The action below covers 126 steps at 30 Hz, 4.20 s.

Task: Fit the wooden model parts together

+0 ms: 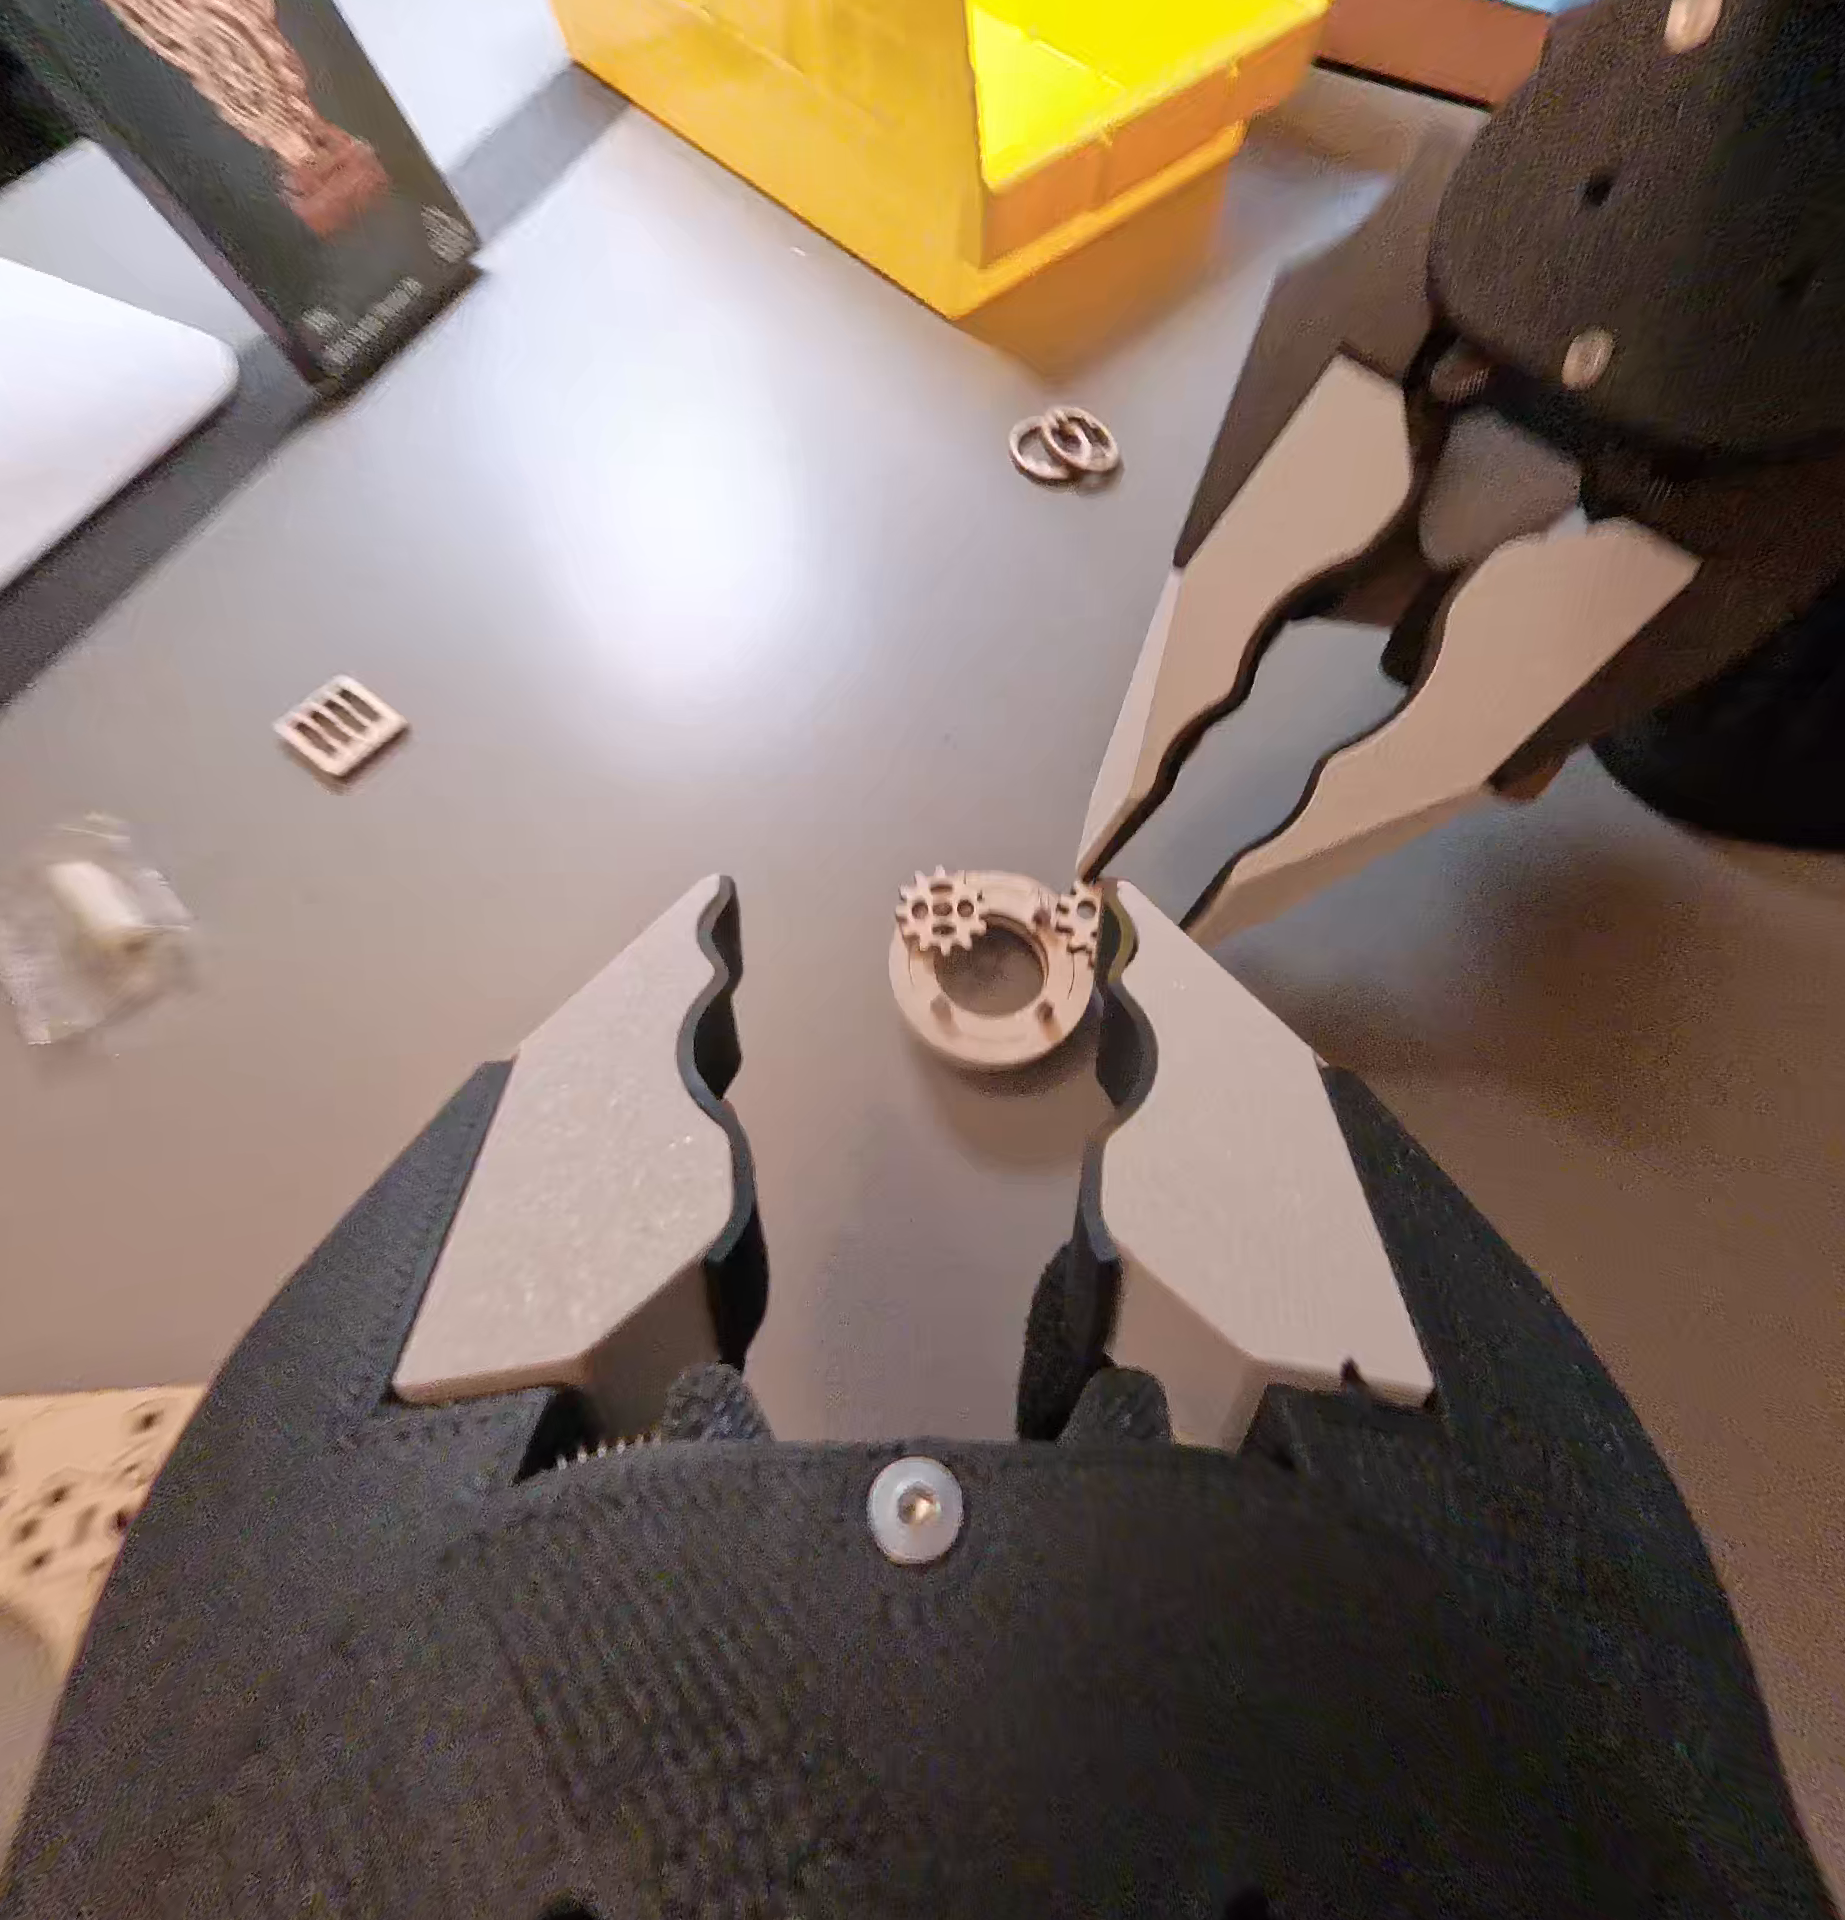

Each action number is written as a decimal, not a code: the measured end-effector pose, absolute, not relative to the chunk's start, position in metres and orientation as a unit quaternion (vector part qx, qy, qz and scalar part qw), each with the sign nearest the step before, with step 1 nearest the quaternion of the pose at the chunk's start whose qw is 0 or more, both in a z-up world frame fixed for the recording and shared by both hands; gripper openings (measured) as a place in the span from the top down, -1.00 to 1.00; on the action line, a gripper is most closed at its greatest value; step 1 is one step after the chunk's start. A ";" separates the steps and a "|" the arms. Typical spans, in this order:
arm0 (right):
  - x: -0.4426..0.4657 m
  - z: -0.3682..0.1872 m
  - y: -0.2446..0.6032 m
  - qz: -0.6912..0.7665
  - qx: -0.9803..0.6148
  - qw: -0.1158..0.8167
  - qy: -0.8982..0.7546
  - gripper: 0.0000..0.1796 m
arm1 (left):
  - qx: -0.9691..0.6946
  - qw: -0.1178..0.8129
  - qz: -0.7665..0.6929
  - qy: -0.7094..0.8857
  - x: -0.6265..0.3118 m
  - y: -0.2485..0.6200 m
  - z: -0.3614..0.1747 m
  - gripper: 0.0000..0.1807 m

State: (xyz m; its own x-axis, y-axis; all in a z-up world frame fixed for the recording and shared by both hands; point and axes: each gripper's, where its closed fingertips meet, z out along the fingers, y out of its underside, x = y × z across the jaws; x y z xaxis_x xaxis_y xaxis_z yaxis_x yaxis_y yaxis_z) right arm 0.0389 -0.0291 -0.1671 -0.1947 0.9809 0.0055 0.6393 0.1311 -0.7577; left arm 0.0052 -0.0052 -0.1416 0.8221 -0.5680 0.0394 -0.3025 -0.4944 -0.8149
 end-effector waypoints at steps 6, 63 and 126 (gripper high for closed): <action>0.032 -0.179 -0.038 0.315 -0.560 0.250 -0.724 0.79 | -0.823 0.403 -0.191 0.352 0.008 -0.022 -0.186 0.13; 0.038 -0.192 -0.038 0.261 -0.521 0.237 -0.777 0.78 | -0.806 0.413 -0.131 0.405 0.025 -0.027 -0.207 0.42; 0.064 -0.153 0.012 0.276 -0.569 0.326 -0.702 0.73 | -0.821 0.416 -0.087 0.381 0.027 0.003 -0.205 0.42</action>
State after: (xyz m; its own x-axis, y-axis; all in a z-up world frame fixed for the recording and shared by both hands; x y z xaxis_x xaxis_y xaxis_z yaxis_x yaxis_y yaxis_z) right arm 0.0643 0.0121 -0.1528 -0.1396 0.9797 0.1436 0.6194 0.1996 -0.7593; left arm 0.0268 0.0027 -0.2054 0.6948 -0.6979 -0.1739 -0.5526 -0.3632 -0.7501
